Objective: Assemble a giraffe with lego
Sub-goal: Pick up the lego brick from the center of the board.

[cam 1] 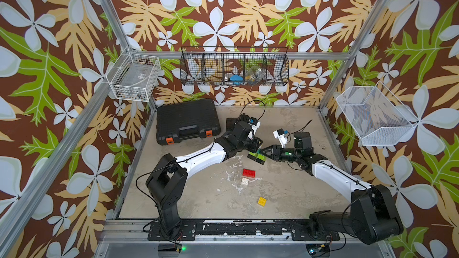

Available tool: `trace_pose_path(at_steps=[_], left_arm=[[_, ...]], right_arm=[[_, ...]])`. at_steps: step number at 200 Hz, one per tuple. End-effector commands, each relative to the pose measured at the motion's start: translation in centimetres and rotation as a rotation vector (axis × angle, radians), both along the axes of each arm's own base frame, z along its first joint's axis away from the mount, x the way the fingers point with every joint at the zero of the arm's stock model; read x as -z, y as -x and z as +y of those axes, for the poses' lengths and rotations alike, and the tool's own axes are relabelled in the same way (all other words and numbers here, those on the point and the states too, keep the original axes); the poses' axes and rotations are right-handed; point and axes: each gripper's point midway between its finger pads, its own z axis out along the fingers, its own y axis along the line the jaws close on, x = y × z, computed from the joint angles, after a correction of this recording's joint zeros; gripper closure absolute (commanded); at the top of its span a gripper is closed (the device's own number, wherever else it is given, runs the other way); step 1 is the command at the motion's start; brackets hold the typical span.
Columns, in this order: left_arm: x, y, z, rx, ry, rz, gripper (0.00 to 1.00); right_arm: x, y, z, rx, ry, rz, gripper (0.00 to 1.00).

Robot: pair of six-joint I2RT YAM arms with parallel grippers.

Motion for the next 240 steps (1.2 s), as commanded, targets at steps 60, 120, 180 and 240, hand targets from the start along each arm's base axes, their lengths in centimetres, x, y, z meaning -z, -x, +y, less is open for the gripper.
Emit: trace_pose_path(at_steps=[60, 120, 180, 240], left_arm=[[-0.6, -0.2, -0.7, 0.011, 0.020, -0.015, 0.90], [-0.7, 0.0, -0.8, 0.023, 0.029, -0.013, 0.59], [-1.5, 0.3, -0.2, 0.014, 0.027, -0.031, 0.01], [-1.7, 1.9, 2.7, -0.030, 0.026, 0.004, 0.02]], right_arm=[[-0.3, 0.2, 0.4, -0.021, -0.029, -0.011, 0.75], [0.0, 0.1, 0.1, -0.010, 0.001, -0.014, 0.87], [2.4, -1.2, -2.3, 0.091, 0.181, -0.016, 0.90], [1.4, -1.8, -7.5, 0.302, 0.602, -0.324, 0.93]])
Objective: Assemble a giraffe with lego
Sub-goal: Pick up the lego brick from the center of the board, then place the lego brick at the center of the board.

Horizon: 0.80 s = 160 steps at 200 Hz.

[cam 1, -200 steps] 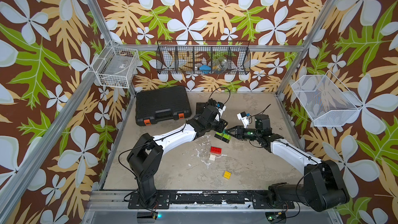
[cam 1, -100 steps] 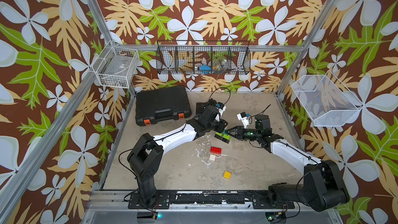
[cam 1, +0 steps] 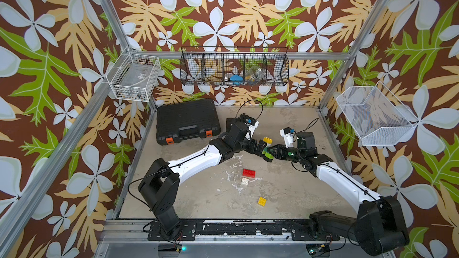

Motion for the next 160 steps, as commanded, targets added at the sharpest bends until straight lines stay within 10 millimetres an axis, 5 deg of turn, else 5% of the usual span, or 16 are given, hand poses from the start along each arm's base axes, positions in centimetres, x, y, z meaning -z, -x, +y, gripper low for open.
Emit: trace_pose_path(at_steps=[1, 55, 109, 160], left_arm=[[0.2, 0.4, 1.1, -0.028, 0.004, 0.028, 0.02], [0.3, 2.8, 3.0, -0.068, 0.062, 0.118, 0.04], [0.5, 4.1, 4.8, -0.112, 0.074, 0.148, 0.05], [-0.1, 4.1, 5.2, -0.128, 0.065, 0.150, 0.06]], right_arm=[[0.7, 0.1, -2.9, 0.095, 0.251, -0.138, 0.93], [2.5, 4.8, -3.7, 0.136, 0.265, -0.246, 0.91], [6.1, 6.7, -3.4, 0.167, 0.279, -0.135, 0.92], [7.2, 8.0, -0.4, 0.121, 0.373, -0.168, 0.88]])
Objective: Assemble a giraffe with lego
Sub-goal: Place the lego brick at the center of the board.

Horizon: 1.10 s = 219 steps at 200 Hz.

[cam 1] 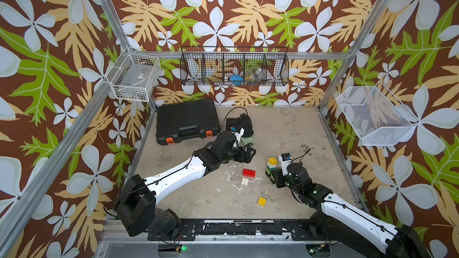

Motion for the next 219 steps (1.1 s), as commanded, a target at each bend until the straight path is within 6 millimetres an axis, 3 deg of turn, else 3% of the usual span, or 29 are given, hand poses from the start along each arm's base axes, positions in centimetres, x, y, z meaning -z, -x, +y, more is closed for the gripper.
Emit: trace_pose_path(at_steps=[1, 110, 186, 219], left_arm=[[-0.4, -0.2, 0.3, -0.020, -0.005, 0.001, 0.06], [-0.8, 0.0, -0.2, 0.019, -0.019, 0.011, 0.06], [-1.4, 0.2, 0.1, 0.023, -0.028, 0.007, 0.04], [-0.2, 0.7, 1.0, -0.010, -0.054, 0.060, 0.00]], right_arm=[[-0.5, -0.6, 0.0, 0.060, 0.050, -0.060, 0.88], [1.6, 2.4, 1.2, 0.062, 0.179, -0.066, 0.77], [2.4, 3.2, 0.6, 0.109, 0.229, -0.044, 0.54], [1.1, 3.1, 0.2, 0.137, 0.196, -0.066, 0.36]])
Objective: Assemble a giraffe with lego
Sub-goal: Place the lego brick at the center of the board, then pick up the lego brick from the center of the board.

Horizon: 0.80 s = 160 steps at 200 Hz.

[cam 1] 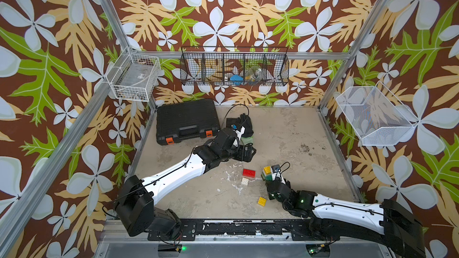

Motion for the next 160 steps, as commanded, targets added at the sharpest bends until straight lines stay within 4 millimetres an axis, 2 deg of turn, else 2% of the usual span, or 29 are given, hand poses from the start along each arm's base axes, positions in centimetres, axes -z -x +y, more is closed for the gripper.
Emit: trace_pose_path(at_steps=[1, 11, 26, 30, 35, 49, 60, 78, 98, 115, 132, 160], left_arm=[[0.9, 0.4, 0.8, -0.024, -0.025, 0.046, 0.00], [1.9, 0.8, 1.2, -0.034, -0.054, 0.084, 0.00], [3.9, 1.7, 2.1, -0.053, -0.105, 0.157, 0.00], [4.4, 1.9, 2.3, -0.059, -0.117, 0.175, 0.00], [5.0, 2.2, 2.6, -0.065, -0.131, 0.195, 0.00], [6.7, 3.1, 3.3, -0.100, -0.169, 0.237, 0.00], [7.8, 4.1, 3.2, -0.105, -0.189, 0.254, 0.00], [9.2, 5.9, 1.8, -0.074, -0.234, 0.261, 0.00], [10.9, 7.3, 0.4, -0.065, -0.290, 0.275, 0.00], [12.5, 7.7, -0.1, -0.071, -0.330, 0.291, 0.04], [14.0, 8.0, -0.4, -0.075, -0.385, 0.296, 0.07], [15.3, 7.8, -0.6, -0.111, -0.430, 0.296, 0.15]], right_arm=[[-1.1, -0.2, -0.7, 0.045, -0.016, -0.027, 0.36], [-2.2, -0.3, -0.5, 0.041, -0.043, -0.042, 0.29], [-4.4, -0.2, -0.1, 0.036, -0.110, -0.060, 0.12], [-5.0, -0.1, 0.0, 0.034, -0.132, -0.063, 0.04], [-5.6, 0.0, 0.0, 0.031, -0.156, -0.064, 0.00], [-7.2, 0.6, -0.2, 0.031, -0.215, -0.057, 0.00], [-8.6, 1.0, -0.6, 0.046, -0.261, -0.049, 0.00], [-10.2, 1.5, -1.6, 0.094, -0.300, -0.016, 0.00], [-11.0, 1.7, -3.0, 0.147, -0.258, 0.044, 0.00], [-11.6, 1.3, -4.0, 0.157, -0.226, 0.092, 0.01], [-12.9, 0.8, -4.2, 0.147, -0.268, 0.104, 0.00], [-13.8, 0.5, -4.8, 0.126, -0.284, 0.123, 0.00]])
